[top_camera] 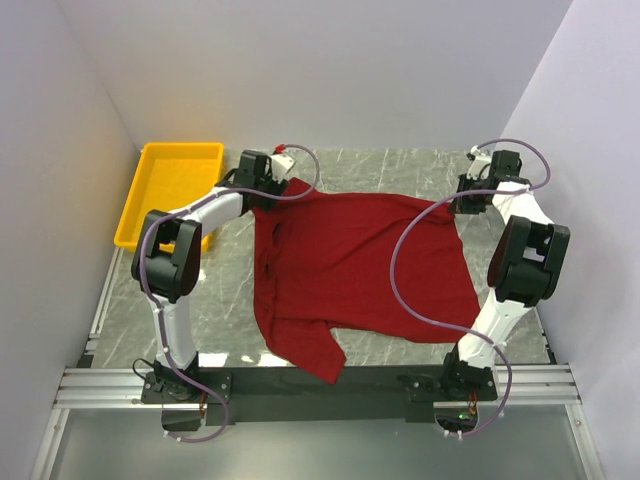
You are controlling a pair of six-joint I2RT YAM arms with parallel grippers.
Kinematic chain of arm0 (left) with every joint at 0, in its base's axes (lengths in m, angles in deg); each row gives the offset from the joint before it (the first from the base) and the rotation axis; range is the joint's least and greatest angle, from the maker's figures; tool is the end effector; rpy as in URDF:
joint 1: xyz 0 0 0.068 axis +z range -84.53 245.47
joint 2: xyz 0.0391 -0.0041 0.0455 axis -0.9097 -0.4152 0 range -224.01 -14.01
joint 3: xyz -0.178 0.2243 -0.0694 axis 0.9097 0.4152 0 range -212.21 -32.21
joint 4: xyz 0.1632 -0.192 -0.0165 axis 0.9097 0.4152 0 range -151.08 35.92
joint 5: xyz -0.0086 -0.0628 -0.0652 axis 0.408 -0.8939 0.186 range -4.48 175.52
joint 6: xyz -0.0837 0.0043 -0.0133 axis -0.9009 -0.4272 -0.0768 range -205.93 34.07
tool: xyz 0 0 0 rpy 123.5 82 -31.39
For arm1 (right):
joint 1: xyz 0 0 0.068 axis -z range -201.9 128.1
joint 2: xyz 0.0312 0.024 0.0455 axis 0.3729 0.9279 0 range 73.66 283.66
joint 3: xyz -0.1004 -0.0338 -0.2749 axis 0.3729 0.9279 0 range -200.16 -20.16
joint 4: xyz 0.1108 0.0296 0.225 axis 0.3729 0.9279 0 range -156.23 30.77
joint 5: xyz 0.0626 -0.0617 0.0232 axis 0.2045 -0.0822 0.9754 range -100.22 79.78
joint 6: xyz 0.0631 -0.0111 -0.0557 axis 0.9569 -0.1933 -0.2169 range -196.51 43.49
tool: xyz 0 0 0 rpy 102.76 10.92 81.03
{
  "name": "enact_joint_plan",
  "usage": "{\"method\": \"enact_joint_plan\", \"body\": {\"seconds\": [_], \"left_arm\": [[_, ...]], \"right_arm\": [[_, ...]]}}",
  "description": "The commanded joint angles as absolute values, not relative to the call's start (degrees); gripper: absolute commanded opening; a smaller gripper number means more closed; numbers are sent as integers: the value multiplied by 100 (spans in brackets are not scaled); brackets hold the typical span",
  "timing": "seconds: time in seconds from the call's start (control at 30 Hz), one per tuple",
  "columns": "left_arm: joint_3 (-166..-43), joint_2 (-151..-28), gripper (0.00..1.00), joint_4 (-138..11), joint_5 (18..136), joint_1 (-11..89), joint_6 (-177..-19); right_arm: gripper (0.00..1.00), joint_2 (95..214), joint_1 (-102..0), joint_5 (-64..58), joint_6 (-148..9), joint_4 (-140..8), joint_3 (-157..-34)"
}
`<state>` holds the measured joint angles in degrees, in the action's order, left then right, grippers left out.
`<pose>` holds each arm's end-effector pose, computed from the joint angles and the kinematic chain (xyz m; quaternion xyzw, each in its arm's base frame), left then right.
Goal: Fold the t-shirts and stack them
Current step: Flatten the tshirt out
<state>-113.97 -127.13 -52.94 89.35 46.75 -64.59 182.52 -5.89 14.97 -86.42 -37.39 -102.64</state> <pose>0.4555 -0.1491 0.2113 0.2962 0.8542 0.0400 0.4255 0.4229 -0.0883 0.2176 -0.0155 0.9335 0.1374 0.3309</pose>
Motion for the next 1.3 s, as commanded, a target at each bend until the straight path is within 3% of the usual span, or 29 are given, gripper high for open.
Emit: {"method": "enact_joint_plan", "body": {"seconds": [0.0, 0.5, 0.73, 0.83, 1.1, 1.27], "left_arm": [[-11394, -12862, 65, -5520, 9140, 4534, -6124], [-11623, -13240, 60, -5511, 9772, 4402, -5965], [-11948, -13442, 51, -5423, 9800, 4402, -6105], [-12089, -13460, 41, -5362, 9695, 4402, -6193], [-12229, -13478, 41, -5335, 9580, 4420, -6440], [-12282, -13591, 32, -5186, 9457, 4472, -6563]], "right_arm": [[0, 18247, -590, 1571, -8706, -3670, -10541], [0, 18264, -590, 1544, -8697, -3661, -10585], [0, 18238, -590, 1536, -8697, -3653, -10559], [0, 18221, -590, 1536, -8697, -3670, -10524], [0, 18212, -590, 1536, -8706, -3670, -10506], [0, 18212, -590, 1544, -8706, -3670, -10515]]}}
